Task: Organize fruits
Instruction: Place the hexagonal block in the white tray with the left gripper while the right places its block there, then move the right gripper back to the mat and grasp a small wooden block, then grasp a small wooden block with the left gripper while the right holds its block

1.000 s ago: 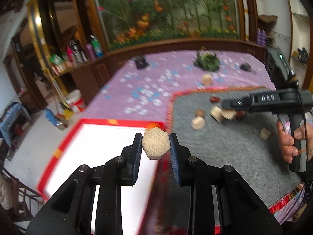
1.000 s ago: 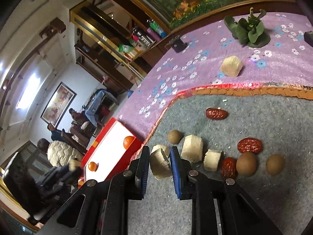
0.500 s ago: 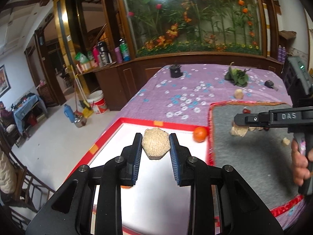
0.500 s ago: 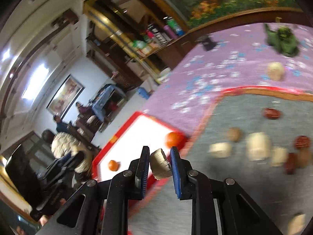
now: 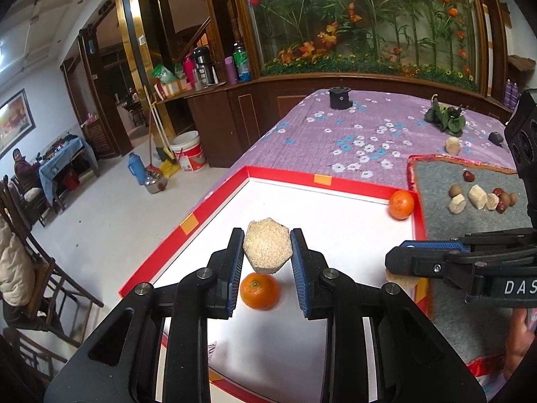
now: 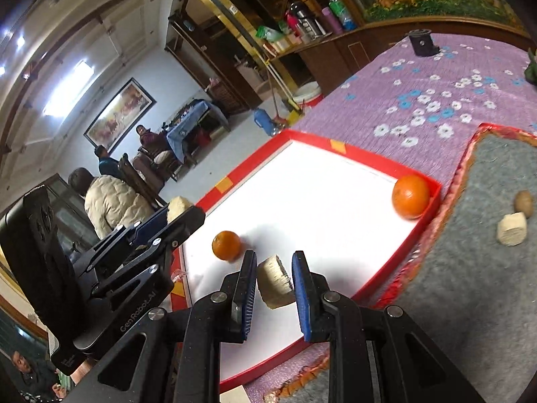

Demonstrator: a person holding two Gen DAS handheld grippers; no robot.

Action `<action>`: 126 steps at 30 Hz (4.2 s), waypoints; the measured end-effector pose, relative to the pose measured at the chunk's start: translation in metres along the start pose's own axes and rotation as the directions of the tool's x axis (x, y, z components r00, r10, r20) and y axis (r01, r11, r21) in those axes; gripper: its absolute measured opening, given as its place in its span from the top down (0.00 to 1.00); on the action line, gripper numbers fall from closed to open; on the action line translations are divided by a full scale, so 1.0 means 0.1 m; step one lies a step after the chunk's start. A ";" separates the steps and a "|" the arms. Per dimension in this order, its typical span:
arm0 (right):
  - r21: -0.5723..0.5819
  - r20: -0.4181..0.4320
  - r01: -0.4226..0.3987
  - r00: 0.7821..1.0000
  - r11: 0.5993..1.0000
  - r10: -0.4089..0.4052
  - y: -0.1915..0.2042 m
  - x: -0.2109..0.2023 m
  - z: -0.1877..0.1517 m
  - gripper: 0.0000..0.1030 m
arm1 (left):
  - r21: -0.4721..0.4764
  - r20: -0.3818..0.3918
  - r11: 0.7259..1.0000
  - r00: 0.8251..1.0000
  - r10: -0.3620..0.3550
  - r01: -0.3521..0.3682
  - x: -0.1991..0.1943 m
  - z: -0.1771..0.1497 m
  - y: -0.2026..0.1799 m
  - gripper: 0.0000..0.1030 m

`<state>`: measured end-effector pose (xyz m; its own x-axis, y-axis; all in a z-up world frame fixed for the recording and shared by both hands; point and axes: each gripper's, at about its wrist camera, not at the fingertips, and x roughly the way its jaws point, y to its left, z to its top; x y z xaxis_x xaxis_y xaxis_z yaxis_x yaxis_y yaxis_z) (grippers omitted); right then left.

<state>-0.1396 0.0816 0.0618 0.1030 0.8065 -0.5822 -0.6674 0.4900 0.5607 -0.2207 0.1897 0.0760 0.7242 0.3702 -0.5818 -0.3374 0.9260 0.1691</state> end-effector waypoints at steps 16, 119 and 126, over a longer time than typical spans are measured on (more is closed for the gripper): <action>0.018 -0.026 0.001 1.000 1.000 -0.001 -0.05 0.14 -0.02 0.80 | -0.011 -0.020 1.000 1.000 0.009 -0.009 0.10 -0.05 0.08 0.74; 0.291 0.065 0.315 0.936 0.903 -0.347 -1.99 -2.12 -0.97 0.86 | 0.306 -0.336 0.829 0.868 -0.366 0.468 0.94 0.51 -2.41 0.68; 0.271 0.063 0.327 0.932 0.905 -0.356 -1.97 -2.12 -0.97 0.86 | 0.258 -0.304 0.846 0.871 -0.387 0.466 0.86 0.47 -2.33 0.75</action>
<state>-0.1010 -0.2179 0.0175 0.3804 0.5983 -0.7052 -0.3706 0.7972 0.4765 -0.0513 0.0097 0.0241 0.5781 -0.0581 -0.8139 0.2072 0.9752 0.0775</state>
